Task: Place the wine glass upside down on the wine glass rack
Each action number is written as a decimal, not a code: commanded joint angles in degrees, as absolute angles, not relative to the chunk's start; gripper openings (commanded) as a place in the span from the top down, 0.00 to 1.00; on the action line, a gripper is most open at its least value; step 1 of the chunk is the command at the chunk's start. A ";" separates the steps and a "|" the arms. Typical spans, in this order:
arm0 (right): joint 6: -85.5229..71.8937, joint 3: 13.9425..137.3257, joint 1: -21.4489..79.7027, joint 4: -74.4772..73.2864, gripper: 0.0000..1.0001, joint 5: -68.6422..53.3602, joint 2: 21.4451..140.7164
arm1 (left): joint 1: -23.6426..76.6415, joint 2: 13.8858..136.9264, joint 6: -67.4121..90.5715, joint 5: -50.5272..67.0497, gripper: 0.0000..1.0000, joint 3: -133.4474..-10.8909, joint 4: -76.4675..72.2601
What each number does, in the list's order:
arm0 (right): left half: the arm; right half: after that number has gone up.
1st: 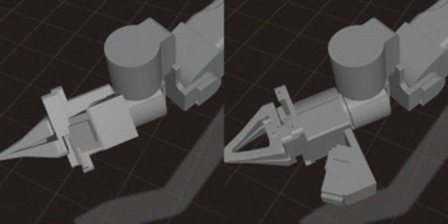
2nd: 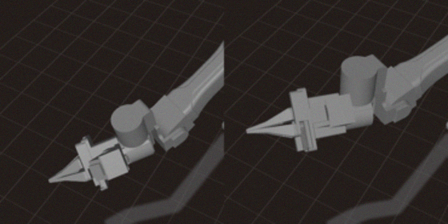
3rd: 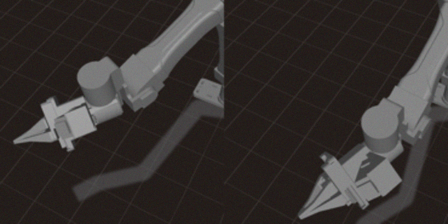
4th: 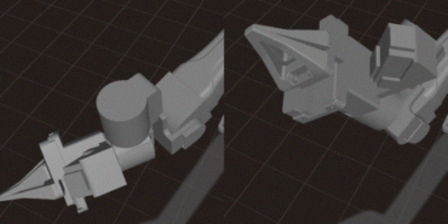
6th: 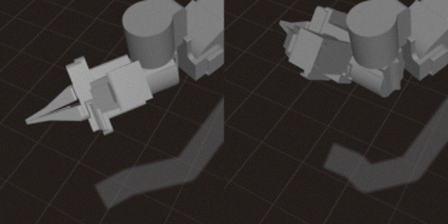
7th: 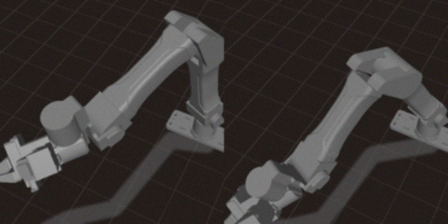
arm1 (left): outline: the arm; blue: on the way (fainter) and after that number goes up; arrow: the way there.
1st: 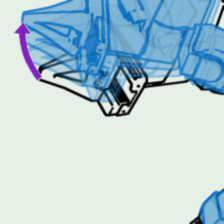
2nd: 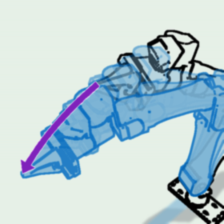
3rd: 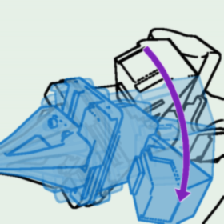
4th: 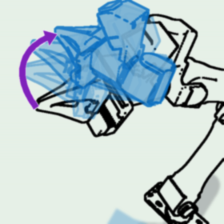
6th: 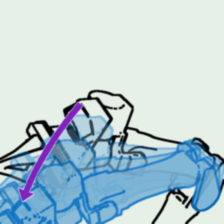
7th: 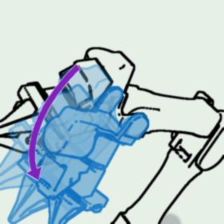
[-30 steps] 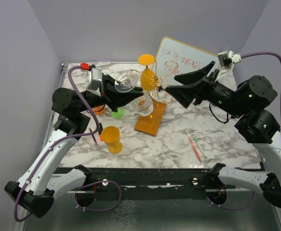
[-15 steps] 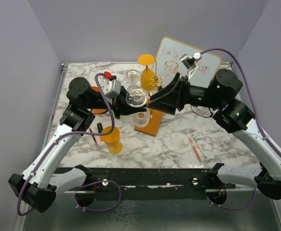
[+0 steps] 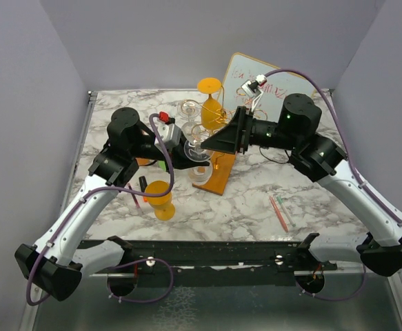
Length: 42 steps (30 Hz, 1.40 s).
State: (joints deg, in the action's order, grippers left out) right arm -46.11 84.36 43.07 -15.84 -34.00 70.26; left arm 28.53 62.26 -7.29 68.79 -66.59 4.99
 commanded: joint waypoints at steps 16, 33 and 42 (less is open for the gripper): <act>-58.05 80.49 43.33 -14.19 0.99 -23.92 66.18 | 28.65 59.34 -7.35 70.91 0.66 -63.37 0.85; -65.57 76.50 43.33 -5.97 0.99 -20.58 62.84 | 28.74 59.20 2.94 70.30 0.77 -58.48 -14.24; -66.50 74.66 43.33 -4.58 0.99 -20.39 62.82 | 28.92 59.97 4.42 67.06 1.00 -57.26 -13.86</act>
State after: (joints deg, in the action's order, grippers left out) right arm -66.59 75.24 43.40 -10.83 -23.53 63.59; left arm 28.42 60.45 2.37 67.96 -58.94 -13.69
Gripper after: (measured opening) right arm 0.033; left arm 0.037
